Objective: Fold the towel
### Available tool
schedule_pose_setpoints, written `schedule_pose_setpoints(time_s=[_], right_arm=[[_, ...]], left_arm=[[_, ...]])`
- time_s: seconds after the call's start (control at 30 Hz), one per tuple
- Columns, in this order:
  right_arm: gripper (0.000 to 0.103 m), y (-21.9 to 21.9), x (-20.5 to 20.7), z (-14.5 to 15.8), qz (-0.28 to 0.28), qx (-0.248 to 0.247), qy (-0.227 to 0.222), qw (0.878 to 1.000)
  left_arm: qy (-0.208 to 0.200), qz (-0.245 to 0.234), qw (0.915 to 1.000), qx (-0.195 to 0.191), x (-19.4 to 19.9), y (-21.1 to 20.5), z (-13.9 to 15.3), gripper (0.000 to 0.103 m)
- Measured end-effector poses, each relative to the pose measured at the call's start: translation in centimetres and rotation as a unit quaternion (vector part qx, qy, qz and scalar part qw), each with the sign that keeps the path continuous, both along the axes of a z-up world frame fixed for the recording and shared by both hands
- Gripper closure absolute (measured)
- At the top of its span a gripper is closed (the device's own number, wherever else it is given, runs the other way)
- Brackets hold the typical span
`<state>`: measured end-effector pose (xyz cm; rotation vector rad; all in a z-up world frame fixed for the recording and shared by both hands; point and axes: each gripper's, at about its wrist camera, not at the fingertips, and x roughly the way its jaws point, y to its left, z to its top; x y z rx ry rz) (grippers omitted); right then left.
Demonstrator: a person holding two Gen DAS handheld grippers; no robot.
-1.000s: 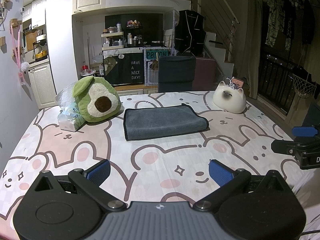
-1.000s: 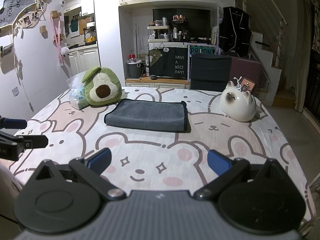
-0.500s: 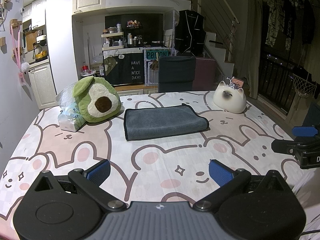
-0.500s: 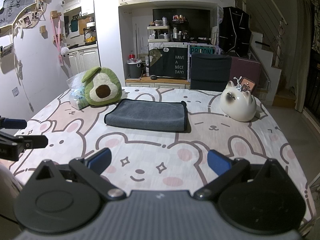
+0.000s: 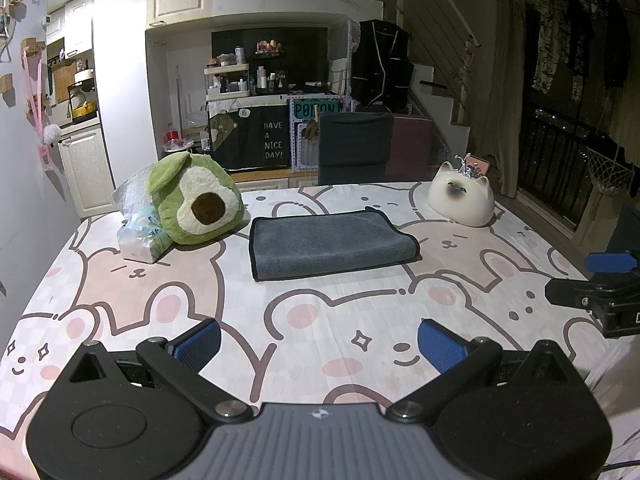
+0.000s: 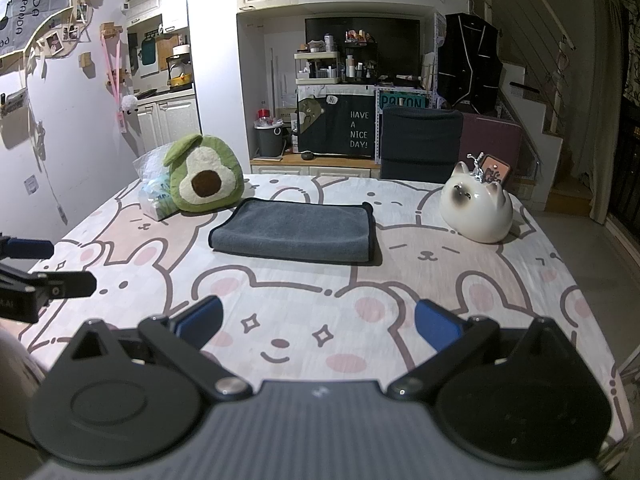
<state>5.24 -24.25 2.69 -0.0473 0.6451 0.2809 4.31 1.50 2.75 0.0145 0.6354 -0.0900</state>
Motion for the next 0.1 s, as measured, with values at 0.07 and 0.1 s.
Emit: schedule_pose_setpoints(time_s=[0.07, 0.1], right_arm=[[0.000, -0.03, 0.00, 0.00, 0.000, 0.000, 0.000, 1.000], [0.000, 0.05, -0.02, -0.01, 0.000, 0.000, 0.000, 1.000]], left_arm=[[0.001, 0.002, 1.0000, 0.001, 0.09, 0.18, 0.07, 0.000], [0.001, 0.003, 1.0000, 0.001, 0.13, 0.27, 0.10, 0.000]])
